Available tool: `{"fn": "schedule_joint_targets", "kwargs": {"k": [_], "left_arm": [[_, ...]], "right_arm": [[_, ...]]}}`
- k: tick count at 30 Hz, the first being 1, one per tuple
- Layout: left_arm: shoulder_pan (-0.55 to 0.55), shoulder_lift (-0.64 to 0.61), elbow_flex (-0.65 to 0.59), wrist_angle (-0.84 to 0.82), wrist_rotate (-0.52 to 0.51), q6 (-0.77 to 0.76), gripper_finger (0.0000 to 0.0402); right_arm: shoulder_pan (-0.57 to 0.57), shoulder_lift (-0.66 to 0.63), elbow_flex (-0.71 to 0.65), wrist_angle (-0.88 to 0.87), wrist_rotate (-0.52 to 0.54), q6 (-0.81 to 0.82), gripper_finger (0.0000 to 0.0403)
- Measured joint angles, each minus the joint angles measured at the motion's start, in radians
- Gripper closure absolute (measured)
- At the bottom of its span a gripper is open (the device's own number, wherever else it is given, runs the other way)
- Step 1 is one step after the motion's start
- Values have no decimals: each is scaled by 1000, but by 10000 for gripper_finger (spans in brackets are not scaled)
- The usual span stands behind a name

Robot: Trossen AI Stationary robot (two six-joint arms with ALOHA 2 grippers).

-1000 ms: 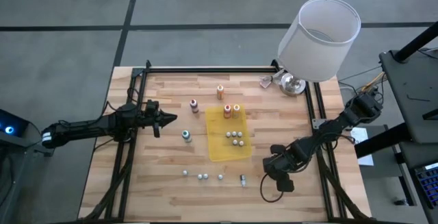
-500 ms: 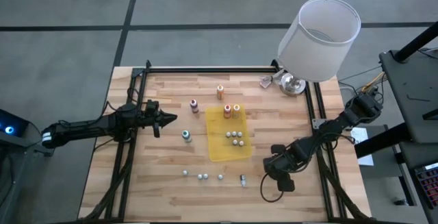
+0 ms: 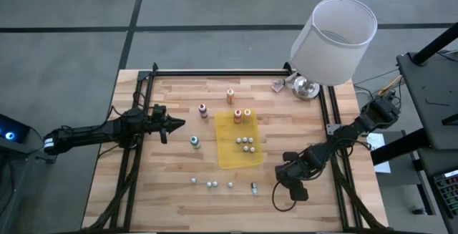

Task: Pick & Place food coloring
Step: Put the small pink food coloring bottle into the bin

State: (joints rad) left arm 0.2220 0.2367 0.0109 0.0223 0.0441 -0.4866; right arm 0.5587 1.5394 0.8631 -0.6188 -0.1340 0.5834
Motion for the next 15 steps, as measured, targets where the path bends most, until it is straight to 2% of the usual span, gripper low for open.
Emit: {"fn": "schedule_joint_targets", "kwargs": {"k": [15], "left_arm": [[0, 0, 0, 0, 0, 0, 401]], "right_arm": [[0, 68, 0, 34, 1, -2, 239]]}}
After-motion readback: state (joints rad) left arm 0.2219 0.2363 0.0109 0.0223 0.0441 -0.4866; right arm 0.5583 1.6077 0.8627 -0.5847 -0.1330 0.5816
